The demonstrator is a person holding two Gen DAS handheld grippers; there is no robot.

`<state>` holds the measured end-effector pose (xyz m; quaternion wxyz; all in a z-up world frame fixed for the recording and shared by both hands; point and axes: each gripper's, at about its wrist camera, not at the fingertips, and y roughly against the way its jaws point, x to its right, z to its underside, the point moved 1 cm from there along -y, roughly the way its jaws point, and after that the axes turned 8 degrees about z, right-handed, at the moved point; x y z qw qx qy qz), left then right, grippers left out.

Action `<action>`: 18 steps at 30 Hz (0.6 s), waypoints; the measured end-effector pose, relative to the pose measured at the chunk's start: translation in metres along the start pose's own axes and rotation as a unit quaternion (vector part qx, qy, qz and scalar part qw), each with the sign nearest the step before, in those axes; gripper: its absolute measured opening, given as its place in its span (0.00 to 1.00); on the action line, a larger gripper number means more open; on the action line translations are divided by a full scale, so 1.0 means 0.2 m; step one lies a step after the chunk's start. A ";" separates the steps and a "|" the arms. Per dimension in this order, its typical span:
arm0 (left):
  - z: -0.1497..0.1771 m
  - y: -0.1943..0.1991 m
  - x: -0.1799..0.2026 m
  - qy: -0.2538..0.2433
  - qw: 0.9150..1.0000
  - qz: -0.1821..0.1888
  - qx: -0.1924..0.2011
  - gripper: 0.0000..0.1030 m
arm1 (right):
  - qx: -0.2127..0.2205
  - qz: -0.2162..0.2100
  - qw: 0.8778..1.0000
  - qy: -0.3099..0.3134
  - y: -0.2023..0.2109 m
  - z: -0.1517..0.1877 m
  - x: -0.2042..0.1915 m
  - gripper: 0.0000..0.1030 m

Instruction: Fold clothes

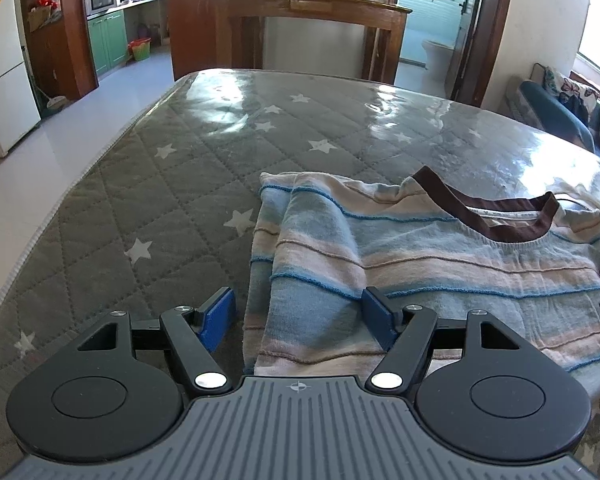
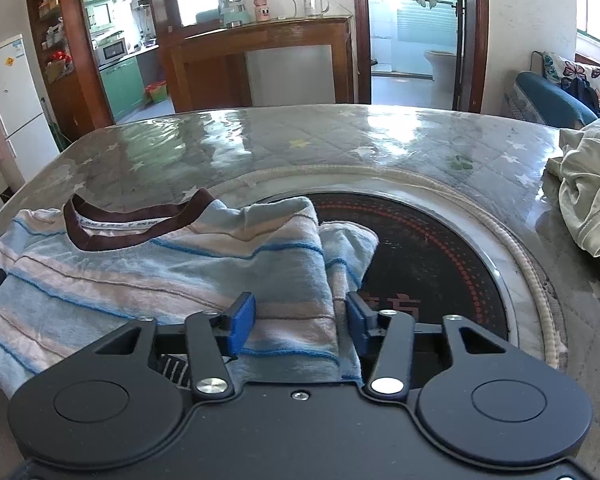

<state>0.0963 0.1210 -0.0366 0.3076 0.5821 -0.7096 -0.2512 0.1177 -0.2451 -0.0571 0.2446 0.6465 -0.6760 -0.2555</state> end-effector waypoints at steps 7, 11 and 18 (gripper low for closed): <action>-0.02 0.00 0.05 -0.001 1.000 0.013 -0.009 0.44 | 0.005 0.003 1.000 0.001 0.02 0.00 -0.01 0.24; -0.03 0.02 0.06 0.012 1.000 0.014 -0.007 0.22 | 0.016 0.003 1.000 -0.001 0.06 0.00 -0.02 0.17; -0.07 0.14 0.06 0.024 0.999 0.028 0.017 0.14 | 0.046 -0.002 0.999 0.003 0.17 -0.04 -0.04 0.14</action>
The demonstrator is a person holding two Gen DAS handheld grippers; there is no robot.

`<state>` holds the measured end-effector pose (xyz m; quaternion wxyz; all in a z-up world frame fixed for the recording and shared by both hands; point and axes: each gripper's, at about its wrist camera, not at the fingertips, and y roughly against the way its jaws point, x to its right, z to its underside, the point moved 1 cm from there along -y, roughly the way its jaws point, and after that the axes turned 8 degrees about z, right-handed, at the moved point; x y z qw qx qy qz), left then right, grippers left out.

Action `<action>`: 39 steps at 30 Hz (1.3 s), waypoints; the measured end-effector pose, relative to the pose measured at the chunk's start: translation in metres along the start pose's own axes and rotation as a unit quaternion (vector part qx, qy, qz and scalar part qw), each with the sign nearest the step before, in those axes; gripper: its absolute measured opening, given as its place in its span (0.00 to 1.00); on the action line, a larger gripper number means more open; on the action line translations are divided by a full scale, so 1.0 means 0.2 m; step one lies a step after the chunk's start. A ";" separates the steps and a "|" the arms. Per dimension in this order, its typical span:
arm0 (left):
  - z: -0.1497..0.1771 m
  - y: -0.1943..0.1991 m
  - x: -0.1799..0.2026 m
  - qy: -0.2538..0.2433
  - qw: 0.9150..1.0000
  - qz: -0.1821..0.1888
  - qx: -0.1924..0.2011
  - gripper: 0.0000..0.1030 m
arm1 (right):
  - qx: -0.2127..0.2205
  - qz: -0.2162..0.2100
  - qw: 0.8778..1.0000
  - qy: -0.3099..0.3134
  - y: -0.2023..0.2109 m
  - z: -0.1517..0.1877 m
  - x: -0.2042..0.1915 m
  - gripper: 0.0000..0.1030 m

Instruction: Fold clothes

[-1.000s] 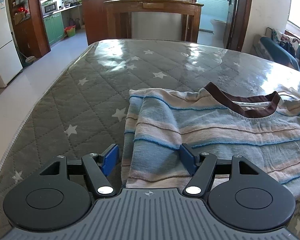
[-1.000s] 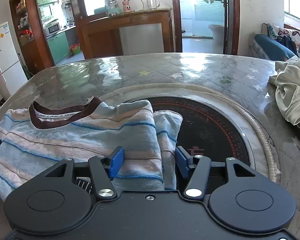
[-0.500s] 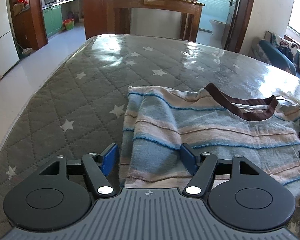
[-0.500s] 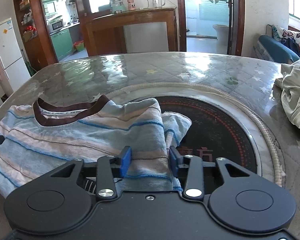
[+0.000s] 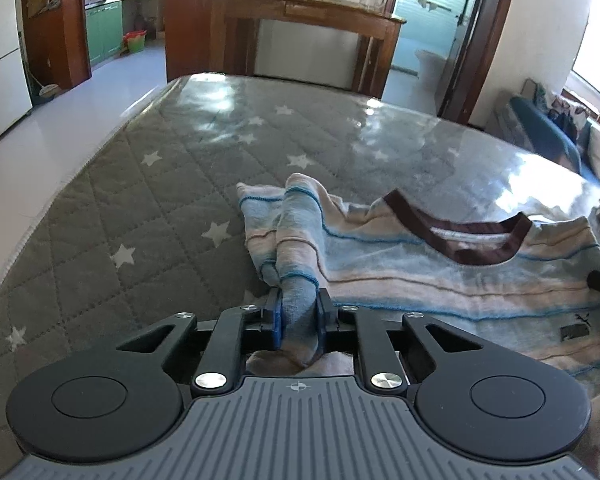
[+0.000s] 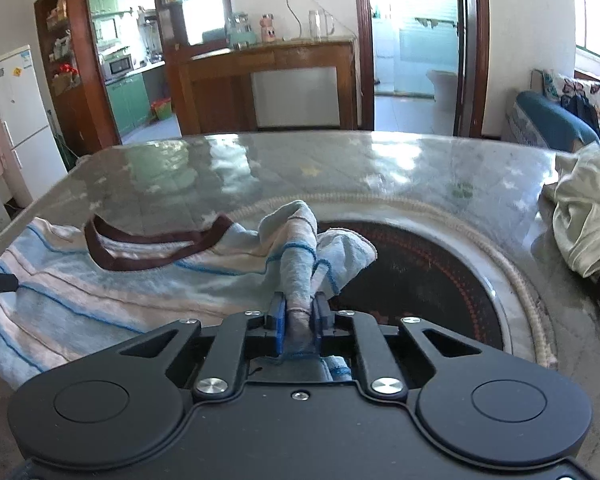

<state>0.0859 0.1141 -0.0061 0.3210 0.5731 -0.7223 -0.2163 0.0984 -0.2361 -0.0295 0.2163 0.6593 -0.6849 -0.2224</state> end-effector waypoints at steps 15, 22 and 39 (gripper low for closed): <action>-0.35 0.24 0.22 -0.049 0.993 0.017 0.111 0.13 | 0.104 0.012 0.994 0.036 0.20 -0.36 -0.10 0.13; -0.41 0.13 0.27 -0.061 0.992 -0.010 0.109 0.14 | 0.100 0.025 0.994 0.037 0.06 -0.44 -0.11 0.13; -0.27 -0.19 0.15 -0.049 0.997 -0.060 0.021 0.19 | 0.007 0.066 0.997 0.047 -0.27 -0.23 -0.10 0.18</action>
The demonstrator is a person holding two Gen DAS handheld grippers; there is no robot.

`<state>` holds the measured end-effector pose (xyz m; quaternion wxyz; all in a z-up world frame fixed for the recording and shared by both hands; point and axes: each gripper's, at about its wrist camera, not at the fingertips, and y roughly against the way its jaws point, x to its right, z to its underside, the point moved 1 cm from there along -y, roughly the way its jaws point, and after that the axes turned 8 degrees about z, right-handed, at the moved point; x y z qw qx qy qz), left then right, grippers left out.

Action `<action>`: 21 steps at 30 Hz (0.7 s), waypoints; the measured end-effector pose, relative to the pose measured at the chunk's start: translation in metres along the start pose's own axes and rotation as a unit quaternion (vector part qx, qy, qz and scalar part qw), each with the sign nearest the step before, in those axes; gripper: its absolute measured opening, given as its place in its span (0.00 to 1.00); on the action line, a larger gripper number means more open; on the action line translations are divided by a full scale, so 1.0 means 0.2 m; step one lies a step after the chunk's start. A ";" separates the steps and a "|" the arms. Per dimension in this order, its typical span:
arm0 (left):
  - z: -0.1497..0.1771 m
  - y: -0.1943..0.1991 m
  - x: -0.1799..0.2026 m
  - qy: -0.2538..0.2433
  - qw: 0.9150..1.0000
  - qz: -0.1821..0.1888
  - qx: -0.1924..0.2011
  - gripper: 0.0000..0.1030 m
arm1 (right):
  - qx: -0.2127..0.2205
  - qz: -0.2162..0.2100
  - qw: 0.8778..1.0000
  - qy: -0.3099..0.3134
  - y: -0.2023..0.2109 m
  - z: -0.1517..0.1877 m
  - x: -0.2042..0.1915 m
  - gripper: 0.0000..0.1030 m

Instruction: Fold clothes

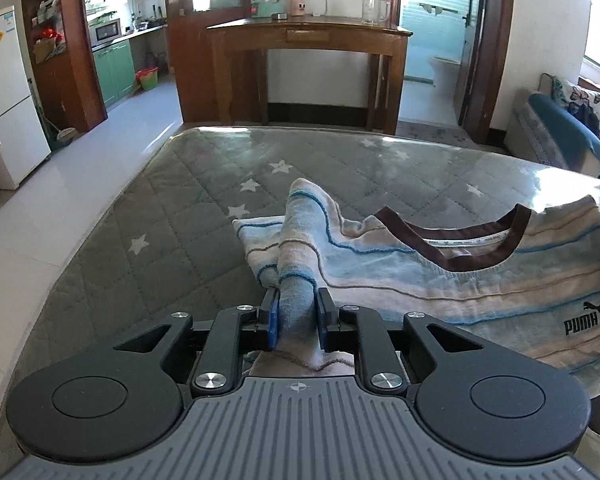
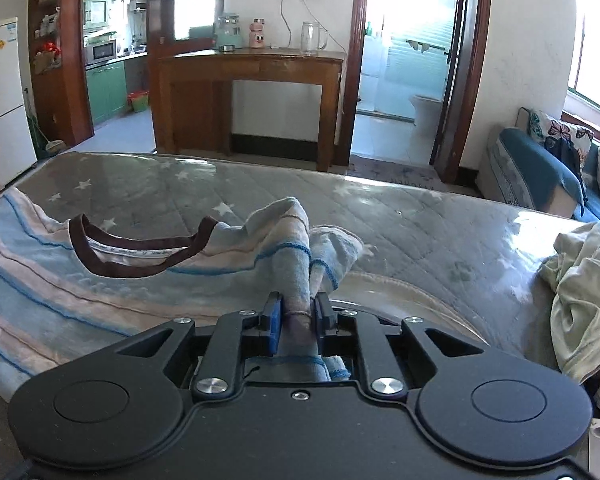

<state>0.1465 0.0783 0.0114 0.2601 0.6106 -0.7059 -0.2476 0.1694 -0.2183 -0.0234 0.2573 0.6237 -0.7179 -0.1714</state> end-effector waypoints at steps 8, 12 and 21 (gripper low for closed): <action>0.01 0.09 0.01 -0.005 1.000 -0.012 0.018 0.40 | 0.007 0.009 1.000 0.006 0.08 0.01 0.01 0.32; 0.03 0.17 0.02 -0.003 1.000 -0.016 0.026 0.46 | 0.011 0.013 1.000 0.013 0.15 0.05 0.02 0.45; 0.14 0.36 0.11 -0.017 0.999 -0.023 0.042 0.66 | 0.029 0.015 0.999 0.005 0.32 0.15 0.02 0.68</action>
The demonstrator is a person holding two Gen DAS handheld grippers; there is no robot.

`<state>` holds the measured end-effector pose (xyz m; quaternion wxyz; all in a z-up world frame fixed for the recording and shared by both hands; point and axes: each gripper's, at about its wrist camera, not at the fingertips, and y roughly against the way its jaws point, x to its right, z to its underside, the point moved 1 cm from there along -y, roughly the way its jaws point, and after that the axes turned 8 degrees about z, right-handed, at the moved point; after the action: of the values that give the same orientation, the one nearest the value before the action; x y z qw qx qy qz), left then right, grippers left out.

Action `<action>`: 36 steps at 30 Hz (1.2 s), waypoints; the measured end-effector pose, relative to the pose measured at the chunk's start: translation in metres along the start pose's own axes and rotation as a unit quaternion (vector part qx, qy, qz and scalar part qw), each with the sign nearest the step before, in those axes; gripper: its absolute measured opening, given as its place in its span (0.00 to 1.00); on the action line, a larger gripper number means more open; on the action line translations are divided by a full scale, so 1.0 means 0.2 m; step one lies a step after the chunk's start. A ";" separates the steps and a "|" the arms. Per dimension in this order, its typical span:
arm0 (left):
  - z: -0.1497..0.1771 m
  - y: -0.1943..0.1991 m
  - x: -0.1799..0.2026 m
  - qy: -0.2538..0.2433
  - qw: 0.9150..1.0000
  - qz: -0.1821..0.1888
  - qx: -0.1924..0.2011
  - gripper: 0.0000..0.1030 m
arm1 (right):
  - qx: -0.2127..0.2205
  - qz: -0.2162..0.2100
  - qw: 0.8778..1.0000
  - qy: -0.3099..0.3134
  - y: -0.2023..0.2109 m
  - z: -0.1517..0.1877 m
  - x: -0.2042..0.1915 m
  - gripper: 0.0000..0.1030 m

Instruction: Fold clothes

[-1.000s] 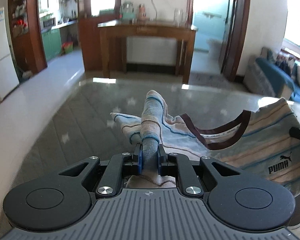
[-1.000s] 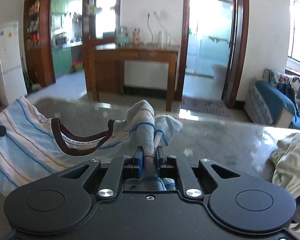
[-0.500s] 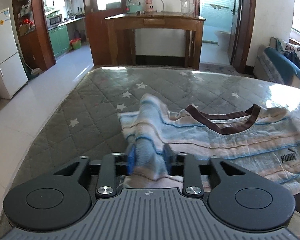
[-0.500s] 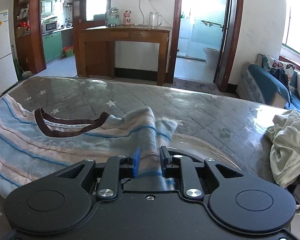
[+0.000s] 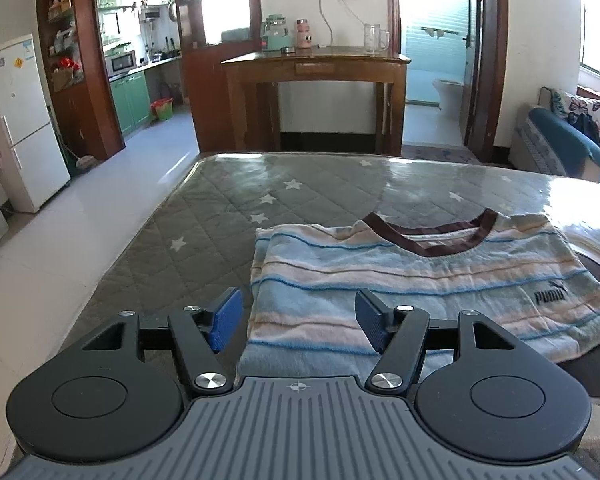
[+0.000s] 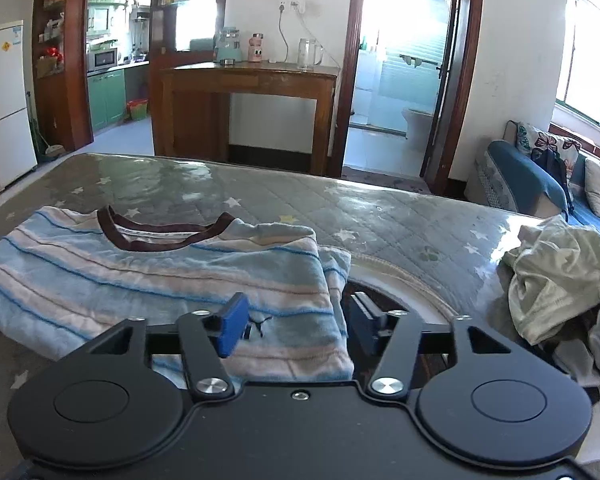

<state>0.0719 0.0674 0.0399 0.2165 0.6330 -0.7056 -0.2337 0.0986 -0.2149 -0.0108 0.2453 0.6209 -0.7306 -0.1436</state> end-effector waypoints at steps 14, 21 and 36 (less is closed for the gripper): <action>0.14 0.21 0.13 -0.017 1.000 -0.003 0.005 0.78 | 0.031 0.017 0.999 -0.019 0.26 0.17 0.06 1.00; 0.18 0.34 0.21 -0.026 0.999 -0.004 0.018 0.82 | 0.027 0.023 0.999 -0.041 0.35 0.22 0.09 1.00; 0.27 0.44 0.27 -0.036 0.999 -0.007 0.016 0.85 | 0.054 0.052 0.995 -0.059 0.48 0.35 0.12 1.00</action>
<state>-0.0358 0.0244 0.0502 0.1794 0.6322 -0.7123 -0.2465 -0.0212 -0.2271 -0.0155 0.1749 0.5845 -0.7820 -0.1279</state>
